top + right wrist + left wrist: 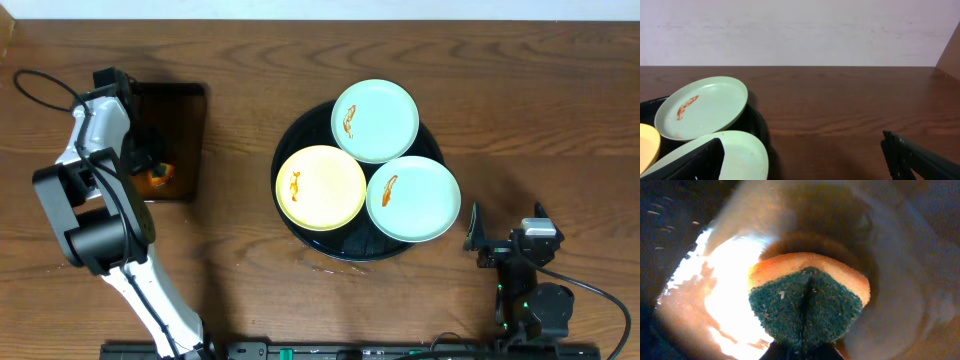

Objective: Clean dirty plates on tray and stack at the side
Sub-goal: 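Reach the left gripper into the black tray and grasp the sponge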

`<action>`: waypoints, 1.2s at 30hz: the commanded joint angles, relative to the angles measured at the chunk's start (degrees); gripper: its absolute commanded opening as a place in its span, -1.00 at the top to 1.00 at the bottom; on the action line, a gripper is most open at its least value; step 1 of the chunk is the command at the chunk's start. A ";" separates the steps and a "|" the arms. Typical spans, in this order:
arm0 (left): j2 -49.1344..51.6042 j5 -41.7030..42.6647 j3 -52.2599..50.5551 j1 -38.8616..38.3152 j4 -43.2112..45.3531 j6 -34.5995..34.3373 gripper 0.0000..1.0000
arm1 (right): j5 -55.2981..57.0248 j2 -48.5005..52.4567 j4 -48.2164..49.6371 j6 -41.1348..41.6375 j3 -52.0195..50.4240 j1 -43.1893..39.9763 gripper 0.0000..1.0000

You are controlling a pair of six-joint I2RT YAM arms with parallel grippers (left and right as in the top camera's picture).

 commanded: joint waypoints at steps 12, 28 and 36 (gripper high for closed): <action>-28.28 -0.28 0.94 0.28 10.95 0.31 0.85 | 0.26 -0.28 -0.24 -0.68 -0.09 -0.35 -0.98; -24.72 0.55 -8.79 0.31 30.25 8.11 0.86 | 0.26 -0.28 -0.24 -0.68 -0.09 -0.35 -0.99; -35.56 13.70 -8.79 0.28 41.31 8.11 0.85 | 0.26 -0.28 -0.24 -0.68 -0.09 -0.35 -0.98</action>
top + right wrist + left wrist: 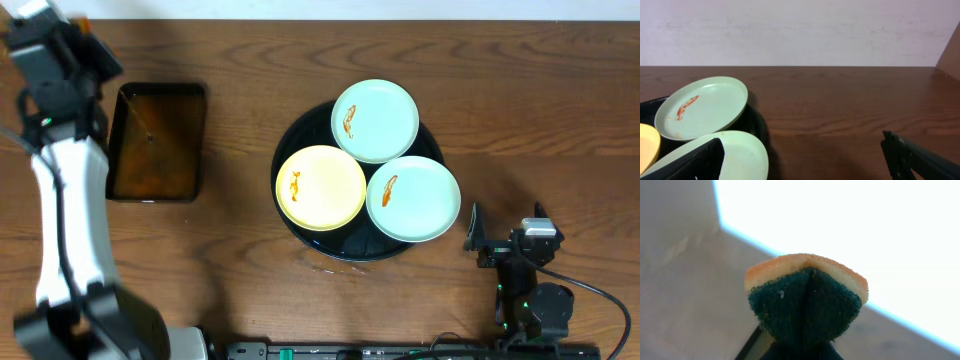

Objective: Clean dirty plates on tray and stack at the side

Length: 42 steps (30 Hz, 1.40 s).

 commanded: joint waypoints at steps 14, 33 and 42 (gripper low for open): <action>16.13 4.11 -2.21 0.37 -9.68 6.71 0.85 | 0.28 -0.28 -0.24 -0.68 -0.09 -0.35 -0.98; 8.50 4.09 -3.30 0.31 -5.95 11.17 0.85 | 0.28 -0.28 -0.24 -0.68 -0.09 -0.35 -0.99; 8.68 4.17 -2.45 0.31 -7.74 11.63 0.85 | 0.28 -0.28 -0.24 -0.68 -0.09 -0.35 -0.99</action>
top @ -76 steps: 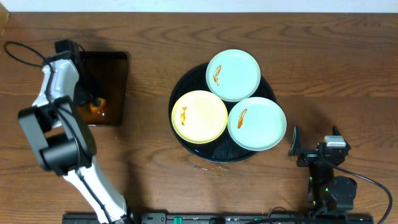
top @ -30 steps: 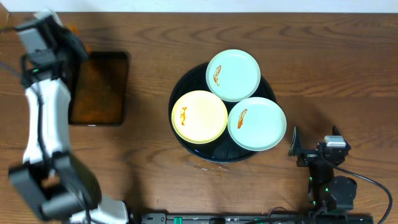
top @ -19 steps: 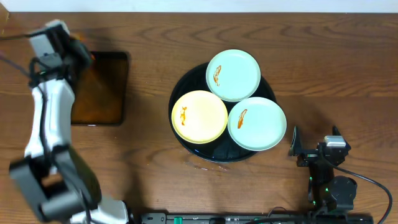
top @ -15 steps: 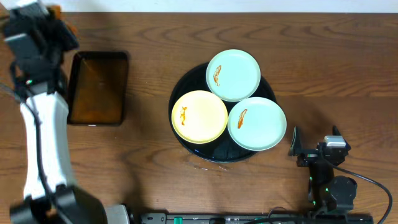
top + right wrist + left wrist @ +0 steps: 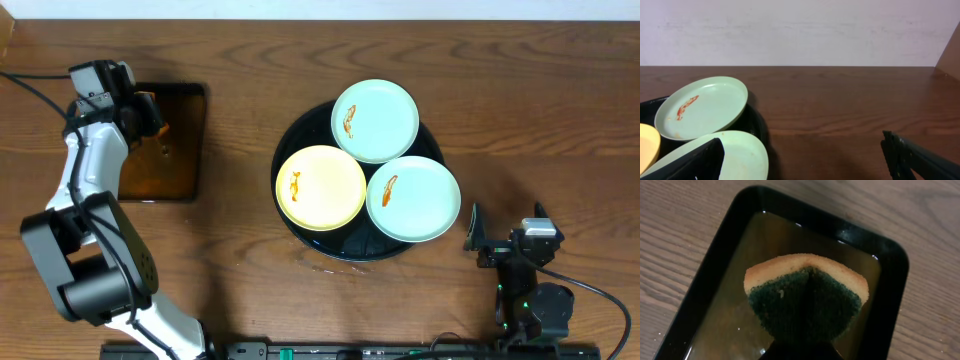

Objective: Clean dirty plates on tray and stack at the side

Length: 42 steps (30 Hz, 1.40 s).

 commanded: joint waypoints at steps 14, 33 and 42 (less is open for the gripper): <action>-23.71 4.35 1.68 0.28 12.44 4.76 0.85 | 0.28 -0.28 -0.24 -0.68 -0.09 -0.35 -0.99; -15.34 4.42 1.81 0.28 10.91 6.93 0.85 | 0.28 -0.28 -0.24 -0.66 -0.09 -0.35 -0.99; -23.06 3.23 1.53 0.39 14.05 8.22 0.85 | 0.28 -0.28 -0.24 -0.68 -0.09 -0.35 -0.99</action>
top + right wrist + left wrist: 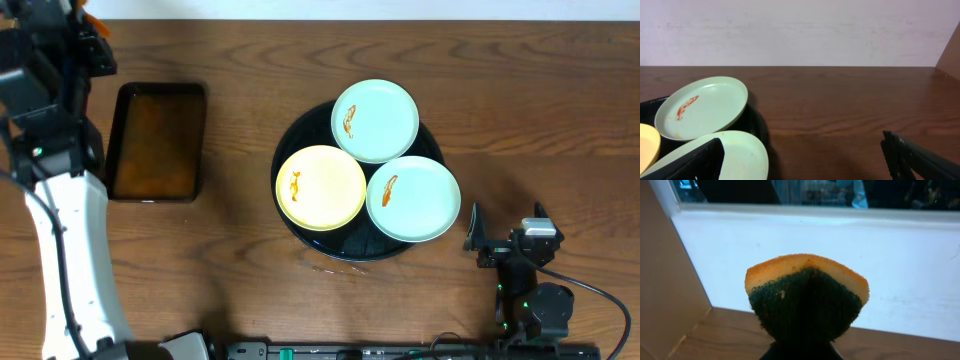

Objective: Clean dirty plates on tray and stack at the side

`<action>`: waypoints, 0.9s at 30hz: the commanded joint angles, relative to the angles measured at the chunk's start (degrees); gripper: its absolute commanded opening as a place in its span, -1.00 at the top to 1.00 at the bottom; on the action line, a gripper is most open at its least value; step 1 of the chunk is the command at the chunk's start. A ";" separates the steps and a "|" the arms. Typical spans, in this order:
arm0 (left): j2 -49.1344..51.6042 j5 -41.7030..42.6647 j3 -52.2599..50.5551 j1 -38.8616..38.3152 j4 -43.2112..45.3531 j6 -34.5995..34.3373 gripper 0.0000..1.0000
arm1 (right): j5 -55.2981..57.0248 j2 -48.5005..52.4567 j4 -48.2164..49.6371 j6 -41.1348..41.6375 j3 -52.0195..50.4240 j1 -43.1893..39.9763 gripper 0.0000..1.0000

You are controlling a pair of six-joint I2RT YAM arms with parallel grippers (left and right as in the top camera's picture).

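Three dirty plates lie on a round black tray (295, 232): a yellow plate (325, 190), a far pale green plate (378, 122) and a near pale green plate (418, 200), each with an orange smear. My left gripper (802, 352) is shut on a folded sponge (806, 297), orange with a dark green scouring side. It is held high over the table's far left corner, where the sponge (90, 17) shows, away from the plates. My right gripper (802, 160) rests open at the near right, beside the near green plate (740, 155).
A black rectangular tray (155, 140) of brown liquid sits at the left of the table, below and right of the left gripper. A white wall and a window ledge face the left wrist camera. Bare wood lies right of the round tray.
My left gripper with the sponge was low over the liquid tray's far end. Now it is up high at the far left corner, facing the wall. The right arm and plates are unchanged.
The sponge was first down in the liquid tray in my left gripper. Then it was held high at the far left corner, then low over the tray again, and now high once more. The plates and right gripper have stayed put.
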 commanded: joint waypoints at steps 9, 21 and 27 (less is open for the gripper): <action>23.10 -1.44 -0.92 2.60 -12.13 7.43 0.85 | 0.28 -0.28 -0.24 -0.68 -0.09 -0.35 -0.98; 8.33 5.20 -0.07 2.51 -3.21 7.17 0.85 | 0.28 -0.28 -0.24 -0.66 -0.09 -0.35 -0.99; 4.17 5.11 -0.20 2.54 -2.47 7.32 0.85 | 0.28 -0.28 -0.24 -0.68 -0.09 -0.35 -0.99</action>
